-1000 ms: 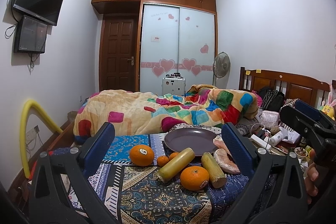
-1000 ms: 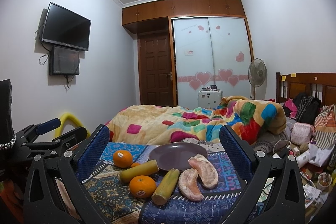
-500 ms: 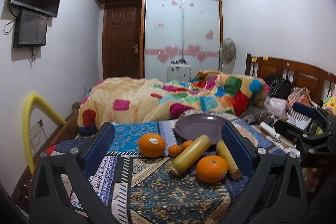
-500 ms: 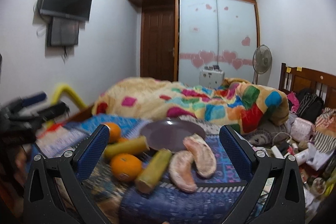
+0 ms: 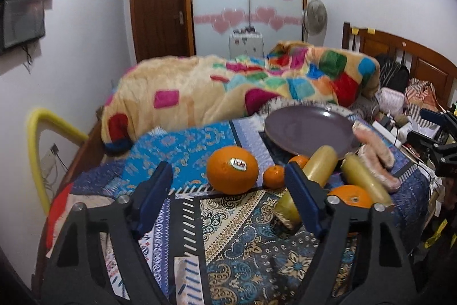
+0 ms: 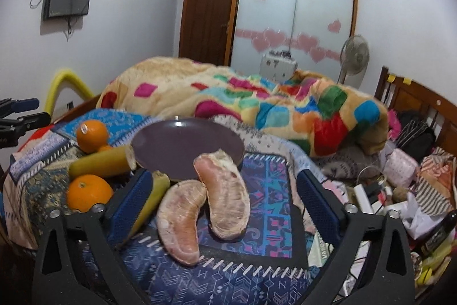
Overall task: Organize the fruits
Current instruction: 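Grasp a pink pomelo segment with the right gripper while the left grasps the Dole orange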
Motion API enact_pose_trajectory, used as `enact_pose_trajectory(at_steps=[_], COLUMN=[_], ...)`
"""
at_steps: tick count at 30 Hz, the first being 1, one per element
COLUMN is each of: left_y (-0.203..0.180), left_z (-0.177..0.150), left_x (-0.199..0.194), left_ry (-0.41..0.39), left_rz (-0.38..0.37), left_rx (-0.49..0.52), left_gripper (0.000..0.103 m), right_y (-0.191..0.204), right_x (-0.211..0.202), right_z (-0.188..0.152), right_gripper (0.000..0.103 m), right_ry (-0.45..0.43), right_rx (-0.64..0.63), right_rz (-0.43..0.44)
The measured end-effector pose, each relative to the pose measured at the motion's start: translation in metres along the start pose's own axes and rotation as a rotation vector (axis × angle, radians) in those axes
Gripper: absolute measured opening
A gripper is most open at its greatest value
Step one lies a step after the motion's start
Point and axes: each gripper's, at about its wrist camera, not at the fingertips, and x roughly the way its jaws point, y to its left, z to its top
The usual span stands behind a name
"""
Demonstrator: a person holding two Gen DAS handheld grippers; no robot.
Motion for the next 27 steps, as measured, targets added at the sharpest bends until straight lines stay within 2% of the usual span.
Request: enact_pose_trajectory(at_steps=[5,10,13,17,23,27], left_y=[0.003,0.005,0.007,0.010,0.013,0.012], left_z=[0.003,0.005,0.006,0.006,0.004,0.004], left_x=[0.031,0.052,0.063,0.077,0.093,0.100], left_ry=[0.083,0.138,0.167,0.199,0.237,0.250], left_rz=[-0.035,-0.057,-0.074,-0.081,-0.085,-0.082], left_rx=[0.005,0.001,-0.010,-0.023,-0.042,-0.037], left_gripper=[0.074,0.074,0.074,0.074,0.074,0.074], right_y=[-0.011,-0.027,-0.034,-0.035,-0.032,-0.028], right_x=[0.026,0.053,0.065,0.071,0.070,0.071], right_z=[-0.005,-0.013,-0.017,-0.019,-0.016,-0.013], right_gripper=[0.083,0.067,0.066,0.065,0.064,0.060], right_ry=[0.092,0.198,0.245,0.264,0.269,0.283], right_rx=[0.012,0.057,0.094,0.112,0.060,0.021], right_rz=[0.043,0.086,0.129,0.165,0.166,0.164])
